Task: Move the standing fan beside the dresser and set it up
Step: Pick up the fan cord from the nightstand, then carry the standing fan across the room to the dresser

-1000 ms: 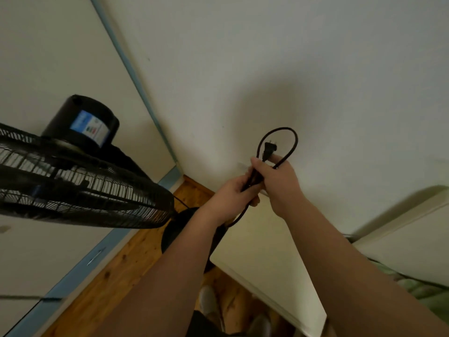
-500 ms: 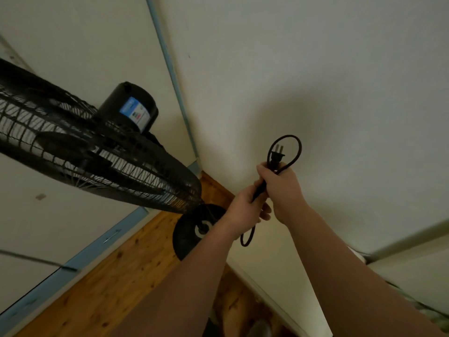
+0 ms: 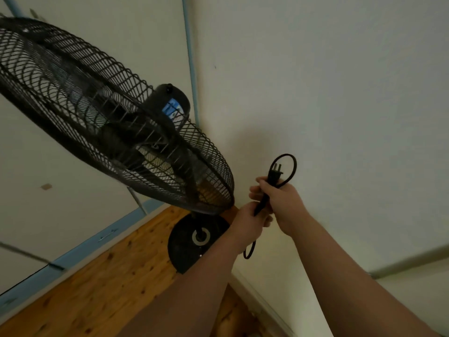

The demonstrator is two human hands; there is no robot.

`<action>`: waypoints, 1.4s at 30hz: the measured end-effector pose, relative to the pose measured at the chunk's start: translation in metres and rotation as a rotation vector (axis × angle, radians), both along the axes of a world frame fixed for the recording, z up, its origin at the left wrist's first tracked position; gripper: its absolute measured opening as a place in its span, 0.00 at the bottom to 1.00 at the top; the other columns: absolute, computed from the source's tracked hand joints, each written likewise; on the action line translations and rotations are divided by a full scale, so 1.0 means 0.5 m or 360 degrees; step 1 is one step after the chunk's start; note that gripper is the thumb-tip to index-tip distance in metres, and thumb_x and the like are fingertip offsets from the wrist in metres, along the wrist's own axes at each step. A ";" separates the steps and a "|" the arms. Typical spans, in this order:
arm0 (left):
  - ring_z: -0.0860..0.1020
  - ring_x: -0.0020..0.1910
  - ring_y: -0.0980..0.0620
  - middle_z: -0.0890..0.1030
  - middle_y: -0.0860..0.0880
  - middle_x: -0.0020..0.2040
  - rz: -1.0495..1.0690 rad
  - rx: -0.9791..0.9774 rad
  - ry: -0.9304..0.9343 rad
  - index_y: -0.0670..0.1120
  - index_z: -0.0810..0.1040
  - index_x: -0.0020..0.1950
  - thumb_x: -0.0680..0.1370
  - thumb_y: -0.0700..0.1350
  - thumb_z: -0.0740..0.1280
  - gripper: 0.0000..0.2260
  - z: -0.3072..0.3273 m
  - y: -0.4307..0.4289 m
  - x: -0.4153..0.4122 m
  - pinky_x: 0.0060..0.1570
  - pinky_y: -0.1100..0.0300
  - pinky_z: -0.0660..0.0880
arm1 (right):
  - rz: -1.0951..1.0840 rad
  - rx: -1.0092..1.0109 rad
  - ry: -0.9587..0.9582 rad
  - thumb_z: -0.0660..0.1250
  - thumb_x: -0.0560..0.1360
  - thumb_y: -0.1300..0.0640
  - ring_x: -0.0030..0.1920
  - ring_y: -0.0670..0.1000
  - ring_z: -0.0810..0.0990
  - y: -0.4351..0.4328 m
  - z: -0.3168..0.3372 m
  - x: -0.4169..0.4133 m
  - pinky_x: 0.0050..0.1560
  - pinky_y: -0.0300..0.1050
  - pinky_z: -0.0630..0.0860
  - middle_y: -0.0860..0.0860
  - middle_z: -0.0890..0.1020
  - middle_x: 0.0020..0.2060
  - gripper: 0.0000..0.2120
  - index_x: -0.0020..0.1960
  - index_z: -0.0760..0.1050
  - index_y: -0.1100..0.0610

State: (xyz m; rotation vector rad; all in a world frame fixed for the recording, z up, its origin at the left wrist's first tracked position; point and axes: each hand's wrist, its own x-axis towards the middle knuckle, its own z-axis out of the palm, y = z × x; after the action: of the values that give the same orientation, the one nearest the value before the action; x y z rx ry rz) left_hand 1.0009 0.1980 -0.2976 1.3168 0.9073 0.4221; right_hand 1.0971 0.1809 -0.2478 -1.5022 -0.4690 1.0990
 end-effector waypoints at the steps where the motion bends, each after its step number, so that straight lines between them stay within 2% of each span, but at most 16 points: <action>1: 0.75 0.34 0.58 0.78 0.52 0.38 -0.0026 0.0013 0.0024 0.47 0.76 0.47 0.84 0.47 0.60 0.09 -0.005 0.004 -0.007 0.39 0.63 0.71 | 0.0000 -0.0018 -0.0011 0.63 0.81 0.60 0.46 0.54 0.85 0.001 -0.003 -0.008 0.42 0.43 0.79 0.58 0.85 0.44 0.07 0.56 0.79 0.60; 4: 0.75 0.37 0.55 0.79 0.48 0.40 -0.0079 0.0002 0.0136 0.46 0.76 0.49 0.84 0.47 0.59 0.09 -0.024 0.011 -0.025 0.43 0.59 0.71 | -0.0045 -0.0084 -0.0066 0.64 0.81 0.60 0.46 0.54 0.85 0.001 -0.022 -0.028 0.41 0.46 0.77 0.56 0.86 0.42 0.06 0.55 0.79 0.59; 7: 0.74 0.37 0.52 0.77 0.48 0.39 -0.0092 0.0047 0.0232 0.46 0.75 0.48 0.84 0.45 0.58 0.09 -0.055 0.012 -0.037 0.42 0.58 0.72 | -0.0100 -0.0105 -0.0055 0.67 0.79 0.60 0.46 0.55 0.86 -0.008 -0.043 -0.040 0.45 0.52 0.76 0.55 0.86 0.40 0.05 0.53 0.79 0.58; 10: 0.75 0.43 0.49 0.78 0.48 0.42 -0.0024 0.0172 0.0288 0.49 0.76 0.47 0.84 0.49 0.60 0.09 -0.084 0.011 -0.048 0.49 0.52 0.75 | -0.0084 -0.0092 -0.0026 0.68 0.78 0.61 0.45 0.55 0.85 -0.008 -0.050 -0.047 0.43 0.47 0.77 0.57 0.85 0.42 0.03 0.51 0.80 0.59; 14: 0.72 0.35 0.52 0.74 0.52 0.34 0.0065 0.0148 0.0308 0.49 0.75 0.42 0.84 0.54 0.61 0.14 -0.099 0.023 -0.050 0.43 0.54 0.71 | -0.0017 -0.0111 -0.0025 0.68 0.78 0.62 0.43 0.54 0.84 0.013 -0.060 -0.049 0.41 0.44 0.79 0.57 0.85 0.41 0.05 0.53 0.80 0.60; 17: 0.77 0.42 0.48 0.79 0.45 0.42 0.0061 0.0177 0.0388 0.42 0.78 0.50 0.84 0.54 0.59 0.17 -0.100 0.039 -0.044 0.47 0.54 0.72 | 0.0012 -0.0144 -0.0012 0.69 0.78 0.61 0.42 0.52 0.84 0.040 -0.072 -0.039 0.40 0.43 0.79 0.56 0.85 0.42 0.06 0.54 0.80 0.60; 20: 0.79 0.55 0.43 0.81 0.39 0.55 0.0105 0.0252 0.0467 0.41 0.78 0.57 0.85 0.51 0.58 0.16 -0.111 0.052 -0.027 0.58 0.50 0.74 | 0.0055 -0.0169 -0.0025 0.68 0.79 0.59 0.40 0.51 0.84 0.077 -0.094 -0.023 0.37 0.42 0.79 0.55 0.85 0.41 0.06 0.54 0.80 0.59; 24: 0.78 0.61 0.39 0.80 0.40 0.62 0.0260 0.0183 0.0533 0.42 0.73 0.69 0.84 0.49 0.58 0.17 -0.133 0.079 0.025 0.62 0.47 0.76 | 0.0199 -0.0167 -0.0032 0.67 0.80 0.56 0.42 0.52 0.84 0.148 -0.121 0.016 0.49 0.52 0.81 0.53 0.86 0.39 0.06 0.54 0.80 0.57; 27: 0.78 0.60 0.40 0.79 0.41 0.61 0.0512 0.0013 0.0445 0.45 0.73 0.69 0.85 0.50 0.57 0.15 -0.145 0.111 0.073 0.58 0.50 0.74 | 0.0352 -0.0139 0.0009 0.67 0.80 0.57 0.46 0.55 0.85 0.206 -0.134 0.058 0.60 0.59 0.79 0.54 0.86 0.41 0.04 0.52 0.80 0.56; 31: 0.78 0.60 0.44 0.80 0.44 0.59 0.0988 0.0016 0.0420 0.47 0.75 0.66 0.85 0.50 0.58 0.14 -0.151 0.166 0.131 0.61 0.48 0.74 | 0.0584 -0.0122 -0.0065 0.69 0.78 0.54 0.52 0.57 0.84 0.292 -0.146 0.092 0.62 0.61 0.77 0.53 0.87 0.44 0.04 0.49 0.83 0.52; 33: 0.77 0.62 0.45 0.80 0.46 0.62 0.1142 0.0005 0.0421 0.49 0.73 0.69 0.84 0.57 0.57 0.19 -0.149 0.189 0.156 0.63 0.48 0.74 | 0.0745 -0.0117 -0.0187 0.69 0.78 0.53 0.52 0.54 0.84 0.332 -0.138 0.097 0.61 0.59 0.78 0.53 0.87 0.47 0.04 0.48 0.83 0.50; 34: 0.77 0.63 0.45 0.80 0.47 0.62 0.1253 -0.0007 0.0413 0.51 0.72 0.70 0.81 0.64 0.56 0.24 -0.158 0.203 0.168 0.63 0.48 0.74 | 0.0833 -0.0103 -0.0223 0.69 0.78 0.53 0.52 0.54 0.84 0.357 -0.134 0.098 0.60 0.58 0.78 0.53 0.87 0.47 0.04 0.49 0.83 0.51; 36: 0.77 0.64 0.46 0.79 0.48 0.63 0.1431 -0.0028 0.0358 0.53 0.72 0.70 0.77 0.71 0.55 0.31 -0.171 0.224 0.181 0.65 0.49 0.73 | 0.0995 -0.0034 -0.0266 0.70 0.78 0.53 0.50 0.53 0.85 0.389 -0.118 0.096 0.53 0.51 0.81 0.53 0.87 0.46 0.06 0.52 0.83 0.53; 38: 0.75 0.67 0.48 0.78 0.49 0.65 0.1527 -0.0026 0.0346 0.53 0.72 0.71 0.81 0.64 0.57 0.23 -0.178 0.239 0.187 0.69 0.48 0.71 | 0.1198 0.0003 -0.0213 0.70 0.76 0.46 0.49 0.50 0.86 0.415 -0.097 0.090 0.47 0.44 0.80 0.50 0.87 0.47 0.12 0.55 0.82 0.52; 40: 0.74 0.68 0.51 0.78 0.51 0.66 0.1605 -0.0028 0.0331 0.52 0.72 0.71 0.83 0.59 0.57 0.19 -0.161 0.246 0.183 0.71 0.49 0.69 | 0.1235 -0.0046 -0.0084 0.65 0.73 0.35 0.50 0.47 0.85 0.444 -0.090 0.083 0.50 0.43 0.79 0.47 0.86 0.50 0.21 0.58 0.79 0.48; 42: 0.73 0.68 0.56 0.78 0.53 0.66 0.1710 -0.0062 0.0256 0.50 0.73 0.70 0.85 0.54 0.57 0.17 -0.151 0.246 0.173 0.71 0.57 0.68 | 0.1190 -0.0067 -0.0069 0.60 0.76 0.34 0.51 0.45 0.83 0.477 -0.084 0.068 0.54 0.44 0.77 0.45 0.84 0.51 0.22 0.61 0.77 0.46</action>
State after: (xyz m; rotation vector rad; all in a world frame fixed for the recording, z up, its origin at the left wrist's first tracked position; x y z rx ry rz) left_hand 1.0876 0.3212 -0.3729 0.7299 1.7210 1.1169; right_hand 1.1312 0.4195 -0.2896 -1.4152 -1.0978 1.6521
